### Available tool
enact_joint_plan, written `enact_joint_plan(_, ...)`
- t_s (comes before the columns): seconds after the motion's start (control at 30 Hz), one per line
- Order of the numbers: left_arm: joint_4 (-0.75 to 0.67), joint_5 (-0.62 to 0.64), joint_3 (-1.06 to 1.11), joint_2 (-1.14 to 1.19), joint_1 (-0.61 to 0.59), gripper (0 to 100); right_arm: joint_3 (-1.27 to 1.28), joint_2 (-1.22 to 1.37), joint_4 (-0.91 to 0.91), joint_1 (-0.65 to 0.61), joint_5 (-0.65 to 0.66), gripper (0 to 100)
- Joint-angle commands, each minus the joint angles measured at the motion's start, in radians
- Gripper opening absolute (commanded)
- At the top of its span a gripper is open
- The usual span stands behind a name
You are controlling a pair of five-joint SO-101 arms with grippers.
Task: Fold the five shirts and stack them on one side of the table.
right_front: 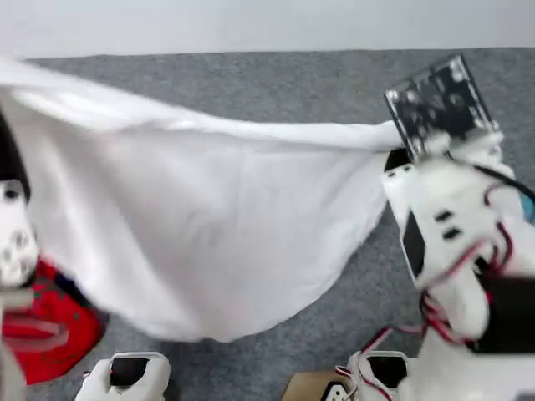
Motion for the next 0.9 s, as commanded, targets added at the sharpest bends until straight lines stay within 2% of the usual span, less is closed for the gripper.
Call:
enact_joint_plan(0.0,0.017,-0.055,-0.016,-0.029,-0.006,0,-0.037,-0.054,0.012,0.021,0.034,1.0)
enact_joint_plan(0.27,0.087,-0.187,-0.016,-0.071,-0.006,0,-0.04,-0.205,0.018,0.028,0.14,1.0)
enact_joint_plan(0.33,0.129,-0.207,-0.01,-0.069,-0.006,0,-0.04,-0.225,0.008,0.068,0.15,1.0)
enact_joint_plan(0.47,0.143,-0.239,0.134,-0.069,-0.012,0,-0.035,-0.208,-0.03,0.148,0.15,1.0)
enact_joint_plan(0.57,0.14,-0.265,0.265,-0.077,-0.012,0,-0.035,-0.171,-0.067,0.159,0.149,1.0)
enact_joint_plan(0.77,0.018,-0.267,0.311,-0.081,-0.014,0,-0.04,-0.156,-0.113,0.163,0.152,1.0)
enact_joint_plan(0.87,-0.034,-0.267,0.271,-0.117,-0.014,0,-0.04,-0.206,-0.087,0.163,0.201,1.0)
